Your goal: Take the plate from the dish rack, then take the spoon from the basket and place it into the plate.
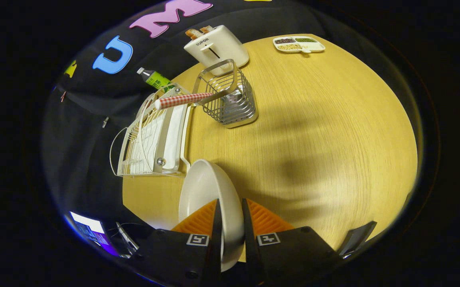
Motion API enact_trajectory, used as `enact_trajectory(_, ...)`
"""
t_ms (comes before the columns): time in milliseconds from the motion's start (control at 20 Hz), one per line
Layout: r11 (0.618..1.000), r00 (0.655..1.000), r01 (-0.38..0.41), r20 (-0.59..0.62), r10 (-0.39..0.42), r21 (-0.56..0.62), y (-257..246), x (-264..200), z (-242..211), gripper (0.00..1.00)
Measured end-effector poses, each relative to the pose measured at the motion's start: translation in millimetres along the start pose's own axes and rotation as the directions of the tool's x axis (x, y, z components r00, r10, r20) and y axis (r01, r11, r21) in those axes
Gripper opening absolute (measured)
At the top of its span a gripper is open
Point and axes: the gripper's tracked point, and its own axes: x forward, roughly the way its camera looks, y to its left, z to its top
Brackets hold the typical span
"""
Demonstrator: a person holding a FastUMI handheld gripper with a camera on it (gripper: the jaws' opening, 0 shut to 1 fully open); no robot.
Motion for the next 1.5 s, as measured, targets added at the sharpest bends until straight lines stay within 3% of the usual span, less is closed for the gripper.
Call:
enact_trajectory(250,0.992,0.999,0.026,0.045,-0.021,-0.124,-16,5,6,0.41)
enact_trajectory(400,0.969,0.987,0.006,0.16,0.034,-0.247,-12,-1,20,0.8)
enact_trajectory(450,0.959,0.977,0.018,0.209,0.044,-0.283,-10,-6,27,0.84)
enact_trajectory(500,0.947,0.965,0.037,0.258,0.05,-0.32,-8,-15,37,0.99)
enact_trajectory(700,0.887,0.902,0.09,0.414,0.12,-0.453,20,-41,78,0.99)
enact_trajectory(1000,0.797,0.858,0.099,0.457,0.235,-0.596,75,-41,116,0.98)
enact_trajectory(1300,0.742,0.818,0.197,0.525,0.237,-0.641,82,-6,157,0.98)
enact_trajectory(1500,0.716,0.828,0.252,0.527,0.189,-0.652,67,22,166,0.98)
